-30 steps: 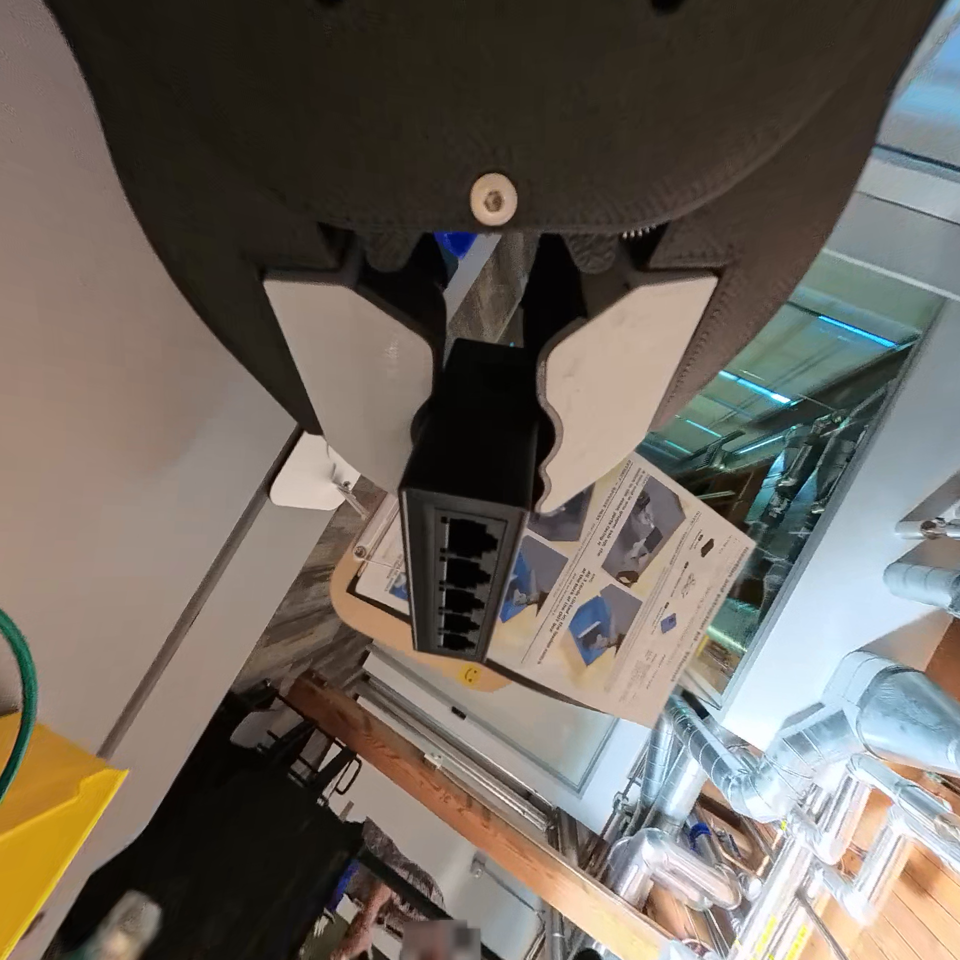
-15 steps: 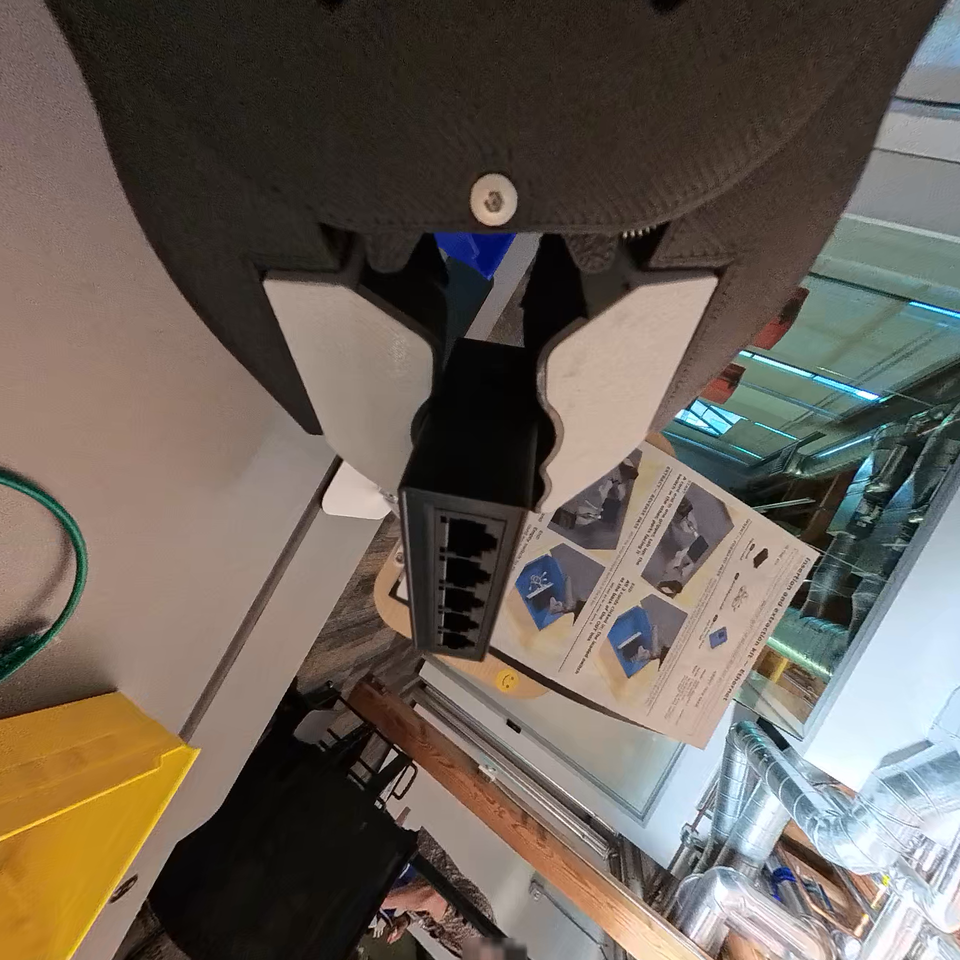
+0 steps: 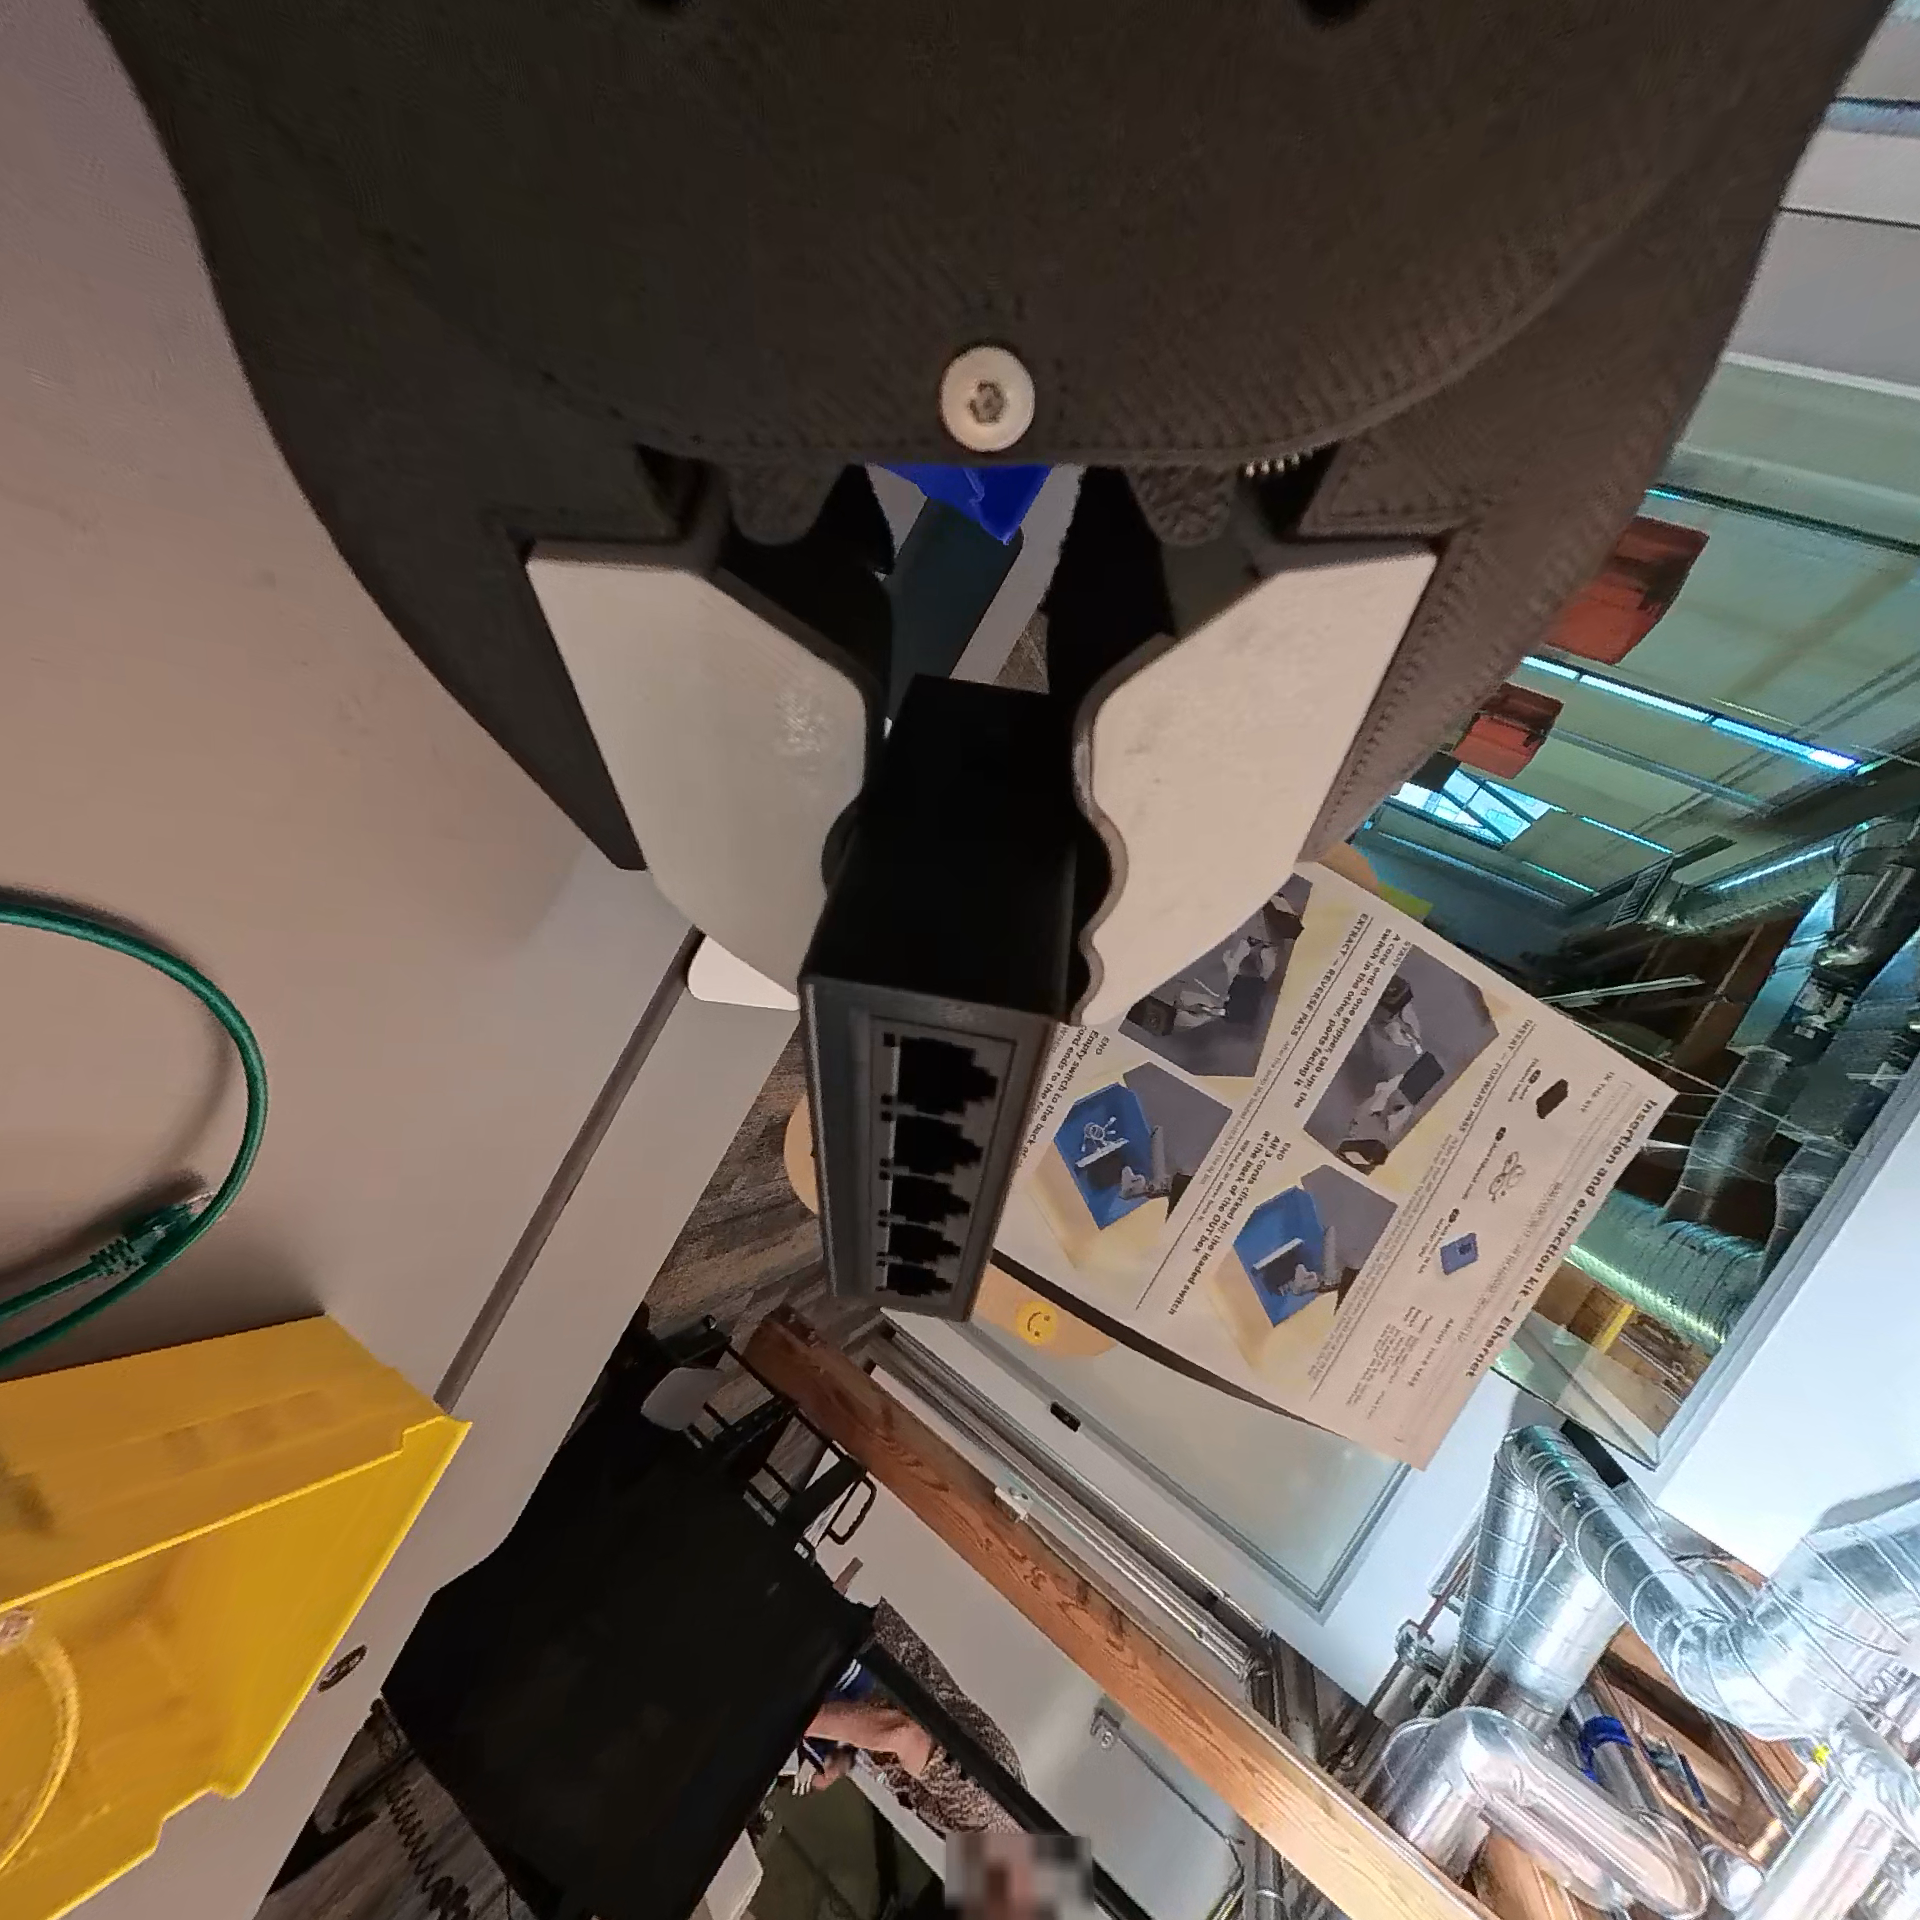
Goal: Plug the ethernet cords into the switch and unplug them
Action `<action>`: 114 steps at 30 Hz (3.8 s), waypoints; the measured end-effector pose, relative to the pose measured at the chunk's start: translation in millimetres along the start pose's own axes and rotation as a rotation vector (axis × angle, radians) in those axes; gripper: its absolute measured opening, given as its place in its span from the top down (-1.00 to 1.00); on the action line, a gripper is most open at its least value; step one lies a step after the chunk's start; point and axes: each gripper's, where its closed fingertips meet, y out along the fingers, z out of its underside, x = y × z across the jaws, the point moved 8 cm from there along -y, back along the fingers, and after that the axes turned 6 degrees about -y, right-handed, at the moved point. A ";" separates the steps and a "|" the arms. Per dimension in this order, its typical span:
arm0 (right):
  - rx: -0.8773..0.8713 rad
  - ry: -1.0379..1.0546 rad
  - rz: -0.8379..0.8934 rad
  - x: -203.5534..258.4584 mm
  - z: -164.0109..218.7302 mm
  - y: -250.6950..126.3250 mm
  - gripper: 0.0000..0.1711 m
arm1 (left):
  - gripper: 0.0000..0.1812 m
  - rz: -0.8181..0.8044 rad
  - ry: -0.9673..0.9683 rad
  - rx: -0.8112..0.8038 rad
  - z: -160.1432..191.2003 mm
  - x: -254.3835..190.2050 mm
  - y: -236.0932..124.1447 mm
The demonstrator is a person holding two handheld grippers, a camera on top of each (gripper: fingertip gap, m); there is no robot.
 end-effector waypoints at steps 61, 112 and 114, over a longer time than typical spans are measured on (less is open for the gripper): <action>-0.470 -0.520 0.848 20.0 -108.2 -178.3 0.62 | 0.65 0.449 0.062 -0.170 -24.9 -66.5 -3.7; 0.030 0.616 0.492 -188.2 230.8 -160.1 0.28 | 0.17 -0.354 -0.507 0.587 118.8 124.7 -88.7; 0.015 0.790 0.395 -159.8 256.4 -156.3 0.20 | 0.08 -0.394 -0.648 0.734 163.2 137.3 -110.7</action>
